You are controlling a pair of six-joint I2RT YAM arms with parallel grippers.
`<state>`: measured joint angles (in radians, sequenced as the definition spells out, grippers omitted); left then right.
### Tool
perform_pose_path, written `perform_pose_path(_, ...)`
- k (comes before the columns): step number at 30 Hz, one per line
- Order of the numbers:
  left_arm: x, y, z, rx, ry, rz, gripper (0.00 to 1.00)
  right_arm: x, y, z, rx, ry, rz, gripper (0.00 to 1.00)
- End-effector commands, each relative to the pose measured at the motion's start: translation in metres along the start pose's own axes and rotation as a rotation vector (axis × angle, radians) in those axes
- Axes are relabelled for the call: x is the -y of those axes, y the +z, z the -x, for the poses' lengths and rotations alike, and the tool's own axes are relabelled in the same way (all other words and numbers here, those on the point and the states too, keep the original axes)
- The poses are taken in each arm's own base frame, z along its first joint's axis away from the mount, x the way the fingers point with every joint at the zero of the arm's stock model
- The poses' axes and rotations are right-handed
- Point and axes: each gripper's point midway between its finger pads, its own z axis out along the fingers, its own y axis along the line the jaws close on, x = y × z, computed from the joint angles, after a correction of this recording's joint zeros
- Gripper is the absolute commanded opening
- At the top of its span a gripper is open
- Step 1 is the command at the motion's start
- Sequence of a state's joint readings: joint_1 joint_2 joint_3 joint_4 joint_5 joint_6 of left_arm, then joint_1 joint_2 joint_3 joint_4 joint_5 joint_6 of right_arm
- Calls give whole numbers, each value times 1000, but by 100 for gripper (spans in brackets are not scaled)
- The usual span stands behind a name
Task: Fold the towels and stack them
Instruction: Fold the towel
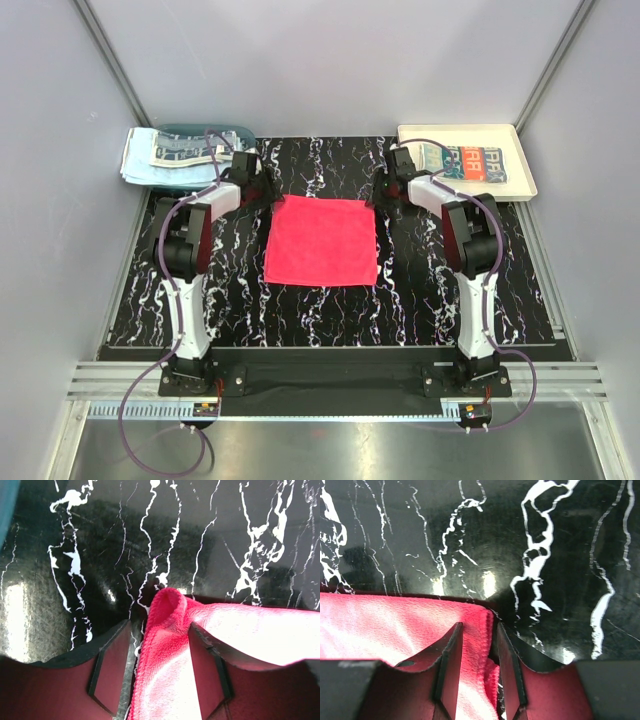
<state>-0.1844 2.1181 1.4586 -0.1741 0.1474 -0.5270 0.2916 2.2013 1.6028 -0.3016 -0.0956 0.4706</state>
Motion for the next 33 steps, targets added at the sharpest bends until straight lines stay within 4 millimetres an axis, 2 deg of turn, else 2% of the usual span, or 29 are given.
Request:
perform_pose_path(1, 10, 0, 20, 55, 5, -9, 54, -7, 7, -5, -11, -24, -9, 41)
perform_pose_path(4, 11, 1, 21, 57, 0, -15, 51, -10, 7, -7, -14, -15, 4, 40)
perform_pose_path(15, 20, 2, 30, 80, -11, -42, 49, -7, 12, -5, -6, -8, -18, 17)
perform_pose_path(24, 36, -11, 48, 150, -15, -120, 49, 0, 13, -3, 7, -11, -50, 13)
perform_pose_path(33, 30, -7, 42, 135, -25, -107, 44, -2, 9, 1, 16, -2, -39, 10)
